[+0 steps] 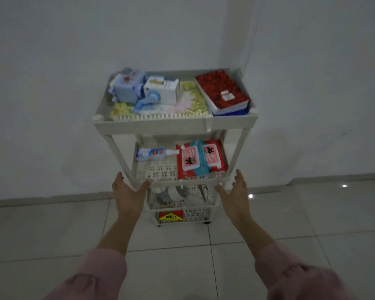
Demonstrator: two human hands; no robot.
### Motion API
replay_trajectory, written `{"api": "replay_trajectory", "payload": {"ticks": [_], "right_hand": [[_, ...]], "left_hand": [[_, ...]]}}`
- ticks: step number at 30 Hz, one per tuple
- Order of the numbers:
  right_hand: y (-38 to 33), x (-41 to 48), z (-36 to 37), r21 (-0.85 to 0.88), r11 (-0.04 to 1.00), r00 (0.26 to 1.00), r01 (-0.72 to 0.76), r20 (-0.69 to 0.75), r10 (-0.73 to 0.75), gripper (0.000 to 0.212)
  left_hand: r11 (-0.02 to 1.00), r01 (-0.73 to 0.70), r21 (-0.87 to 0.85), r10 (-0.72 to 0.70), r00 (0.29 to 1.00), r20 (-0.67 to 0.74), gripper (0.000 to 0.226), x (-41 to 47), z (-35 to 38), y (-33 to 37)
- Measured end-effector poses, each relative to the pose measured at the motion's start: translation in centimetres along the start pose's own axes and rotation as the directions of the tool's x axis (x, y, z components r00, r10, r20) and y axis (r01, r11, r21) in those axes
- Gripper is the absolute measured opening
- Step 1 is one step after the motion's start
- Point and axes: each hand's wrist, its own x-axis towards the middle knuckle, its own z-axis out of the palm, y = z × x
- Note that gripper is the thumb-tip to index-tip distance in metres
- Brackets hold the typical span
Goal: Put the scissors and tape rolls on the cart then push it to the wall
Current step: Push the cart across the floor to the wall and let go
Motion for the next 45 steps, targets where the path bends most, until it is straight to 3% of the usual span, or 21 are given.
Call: {"api": "replay_trajectory", "payload": {"ticks": [6,9,11,14,17,19,22,26,29,32,35,37,39,42,45], "right_hand": [[8.2,3.5,5.4,-0.056,0.998,0.999,0.020,-0.028,-0.022,0.073],[13.0,5.6,9.2,-0.047,0.994,0.989,0.100,-0.104,-0.104,0.063],[16.9,7.0,11.5,-0.036,0.991,0.973,0.130,-0.189,-0.135,0.054],[23.8,8.8,14.6,-0.074,0.983,0.941,0.165,-0.287,-0.180,0.035],[27.7,10.2,16.3,-0.120,0.958,0.867,0.260,-0.407,-0.286,0.025],[28.9,11.2,17.2,-0.137,0.936,0.809,0.323,-0.474,-0.348,0.027],[30.0,11.7,18.2,-0.118,0.932,0.784,0.342,-0.512,-0.352,0.029],[30.8,11.4,19.4,0.055,0.932,0.803,0.359,-0.526,-0.279,0.039],[32.2,8.7,22.8,0.109,0.950,0.836,0.292,-0.512,-0.198,0.061],[35.8,4.9,27.9,-0.021,0.942,0.881,0.335,-0.349,-0.321,0.072],[39.9,1.5,33.9,-0.157,0.906,0.918,0.394,0.111,-0.380,0.064],[41.2,0.4,37.8,-0.242,0.833,0.841,0.497,0.370,-0.394,0.060],[41.0,-0.4,41.8,-0.285,0.765,0.755,0.578,0.543,-0.368,0.059],[40.4,-1.4,47.0,-0.338,0.695,0.648,0.634,0.723,-0.239,0.062],[41.1,-3.0,50.6,-0.426,0.581,0.586,0.694,0.802,-0.112,0.068]], "left_hand": [[0.995,-0.038,0.097,0.032,0.998,0.056,0.079,3.1,4.5,-9.8],[0.980,-0.147,0.131,0.134,0.985,0.105,0.046,5.3,7.0,-16.0],[0.965,-0.203,0.165,0.193,0.978,0.075,0.028,6.1,8.8,-19.4],[0.913,-0.300,0.275,0.318,0.948,-0.021,0.028,6.8,11.5,-24.2],[0.830,-0.437,0.347,0.504,0.854,-0.130,0.028,7.8,12.9,-27.2],[0.787,-0.493,0.371,0.582,0.792,-0.182,0.029,8.7,13.6,-28.4],[0.761,-0.532,0.370,0.629,0.745,-0.223,0.031,9.2,14.3,-29.6],[0.794,-0.552,0.255,0.603,0.767,-0.219,0.029,9.3,14.4,-30.0],[0.870,-0.488,0.063,0.491,0.854,-0.173,0.034,8.3,14.6,-33.4],[0.930,-0.367,0.032,0.368,0.923,-0.110,0.050,6.8,15.3,-40.1],[0.964,-0.177,0.196,0.183,0.983,-0.014,0.061,5.7,14.6,-49.4],[0.947,-0.047,0.316,0.048,0.999,0.007,0.067,5.8,13.6,-54.4],[0.912,0.057,0.406,-0.059,0.998,-0.007,0.069,6.6,12.1,-57.7],[0.864,0.151,0.481,-0.172,0.985,0.000,0.071,7.9,9.3,-61.2],[0.785,0.104,0.611,-0.188,0.979,0.075,0.081,8.8,6.8,-64.8]]}}
